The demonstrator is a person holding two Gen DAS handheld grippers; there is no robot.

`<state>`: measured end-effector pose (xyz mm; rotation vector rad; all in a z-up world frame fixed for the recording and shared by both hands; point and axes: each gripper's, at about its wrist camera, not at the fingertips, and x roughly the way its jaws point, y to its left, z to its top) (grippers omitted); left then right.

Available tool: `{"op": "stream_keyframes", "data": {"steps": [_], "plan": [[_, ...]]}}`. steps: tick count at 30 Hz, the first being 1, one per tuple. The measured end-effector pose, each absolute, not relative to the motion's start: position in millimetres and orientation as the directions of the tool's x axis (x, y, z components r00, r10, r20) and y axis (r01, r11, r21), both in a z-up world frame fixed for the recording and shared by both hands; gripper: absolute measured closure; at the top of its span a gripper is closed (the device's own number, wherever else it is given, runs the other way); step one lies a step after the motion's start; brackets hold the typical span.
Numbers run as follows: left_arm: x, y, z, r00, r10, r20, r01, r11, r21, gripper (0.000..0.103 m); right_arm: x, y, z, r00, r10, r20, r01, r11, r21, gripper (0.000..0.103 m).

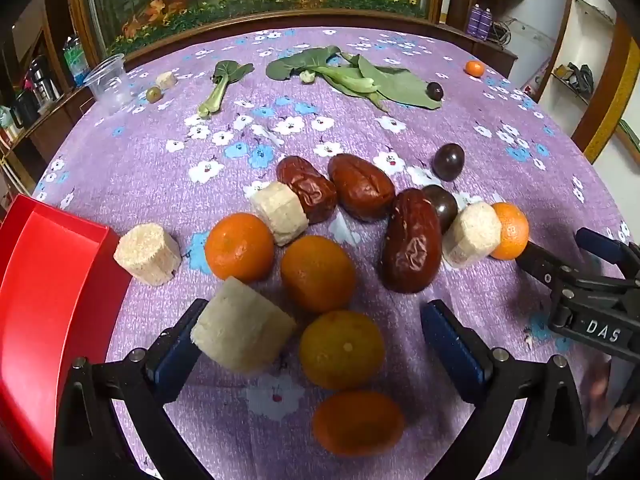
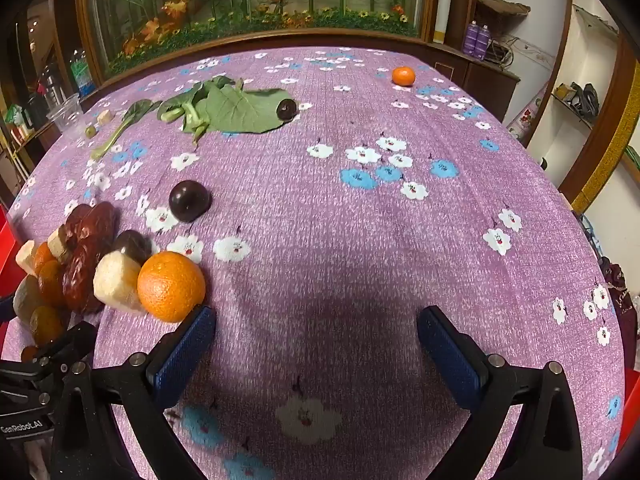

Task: Organize fruits
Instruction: 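Move both tools toward the fruit pile beside the red tray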

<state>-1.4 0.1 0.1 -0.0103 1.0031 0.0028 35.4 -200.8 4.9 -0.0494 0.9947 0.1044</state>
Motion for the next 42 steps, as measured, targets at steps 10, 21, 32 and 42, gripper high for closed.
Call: {"op": "stream_keyframes", "data": {"steps": [10,21,32,42], "plan": [[-63.7,9.4,30.5,0.680,0.036,-0.733,-0.077,0.997,-0.022,0.005,17.4,-203.0,19.1,0.550,0.046,-0.834,-0.076,0.997,0.005,0.001],[-118.0,12.6,87.4,0.821,0.139,-0.554,-0.124,0.990,0.064,0.005,-61.3,-180.9,76.5,0.761,0.078,-0.645,-0.079,0.996,0.028,0.001],[-141.8,18.3,105.7,0.836,0.132,-0.532,-0.146,0.989,0.015,0.005,-111.9,-159.7,106.8,0.918,0.048,-0.394,-0.089,0.992,-0.086,0.000],[-151.9,26.7,112.4,0.846,0.147,-0.513,-0.178,0.984,-0.011,0.005,-119.8,-149.4,104.8,0.901,0.062,-0.428,-0.113,0.989,-0.095,0.000]]}}
